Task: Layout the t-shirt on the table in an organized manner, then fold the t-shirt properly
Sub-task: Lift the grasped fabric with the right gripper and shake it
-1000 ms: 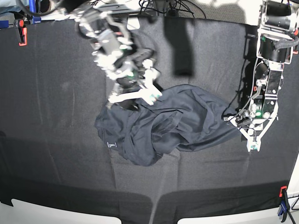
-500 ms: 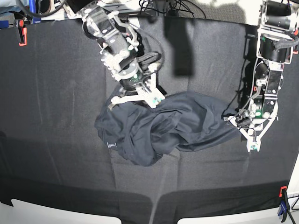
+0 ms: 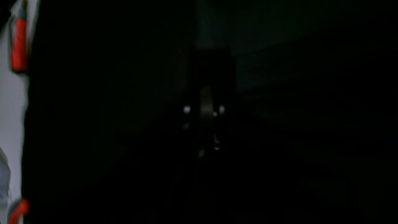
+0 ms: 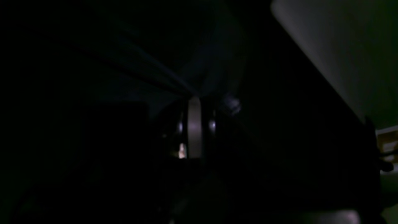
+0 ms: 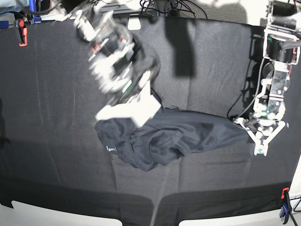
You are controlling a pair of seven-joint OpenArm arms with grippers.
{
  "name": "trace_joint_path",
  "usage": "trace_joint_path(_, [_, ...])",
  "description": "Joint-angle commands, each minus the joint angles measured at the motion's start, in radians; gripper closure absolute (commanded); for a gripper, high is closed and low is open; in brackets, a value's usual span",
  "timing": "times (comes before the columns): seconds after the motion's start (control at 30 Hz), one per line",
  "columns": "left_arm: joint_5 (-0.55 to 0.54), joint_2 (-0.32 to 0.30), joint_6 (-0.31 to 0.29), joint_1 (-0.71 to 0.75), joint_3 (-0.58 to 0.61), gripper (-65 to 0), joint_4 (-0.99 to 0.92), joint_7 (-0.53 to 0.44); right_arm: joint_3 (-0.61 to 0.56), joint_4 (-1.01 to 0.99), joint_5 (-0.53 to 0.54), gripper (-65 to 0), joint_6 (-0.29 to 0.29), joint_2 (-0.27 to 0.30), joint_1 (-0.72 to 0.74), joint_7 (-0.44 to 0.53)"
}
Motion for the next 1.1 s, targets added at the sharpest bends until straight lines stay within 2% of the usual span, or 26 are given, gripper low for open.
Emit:
trace_joint_path(0.0, [0.024, -0.019, -0.007, -0.027, -0.007, 0.0, 0.018, -0.031, 0.034, 0.024, -0.003, 0.0, -0.051, 0.0, 0.047, 0.013])
trace_joint_path(0.13, [0.008, -0.016, -0.007, -0.029, -0.007, 0.0, 0.018, -0.117, 0.116, 0.024, 0.105, 0.0, -0.043, -0.005, 0.161, 0.012])
trace_joint_path(0.3, [0.008, -0.016, -0.007, -0.064, -0.007, 0.0, 0.018, -0.128, 0.162, 0.021, 0.235, 0.0, 0.029, -0.005, 0.285, -0.034])
trace_joint_path(0.37, [0.002, -0.016, -0.007, -0.084, -0.007, 0.0, 0.018, -0.097, 0.16, 0.021, 0.314, 0.0, 0.09, -0.006, 0.307, -0.097])
trace_joint_path(0.47, [-0.014, -0.016, -0.007, -0.093, -0.007, 0.0, 0.018, -0.071, 0.145, 0.021, 0.402, 0.0, 0.221, -0.006, 0.291, -0.163])
trace_joint_path(0.57, [-0.014, -0.016, -0.007, -0.084, -0.007, 0.0, 0.018, -0.071, 0.099, 0.024, 0.385, 0.0, 0.328, -0.005, 0.252, -0.211])
trace_joint_path(0.63, [-0.013, -0.016, -0.007, -0.077, -0.007, 0.0, 0.018, -0.071, 0.058, 0.037, 0.35, 0.0, 0.366, -0.003, 0.213, -0.214])
trace_joint_path(0.87, [-0.014, -0.016, -0.007, -0.071, -0.007, 0.0, 0.018, -0.06, -0.071, 0.151, 0.233, 0.0, 0.365, 0.007, 0.029, -0.214])
trace_joint_path(0.97, [-0.014, -0.016, -0.007, -0.071, -0.007, 0.0, 0.018, -0.06, -0.104, 0.173, 0.187, 0.0, 0.362, 0.041, -0.05, -0.217])
trace_joint_path(1.07, [-0.014, -0.016, -0.007, -0.071, -0.007, 0.0, 0.018, -0.06, -0.123, 0.173, 0.13, 0.0, 0.349, 0.104, -0.113, -0.218])
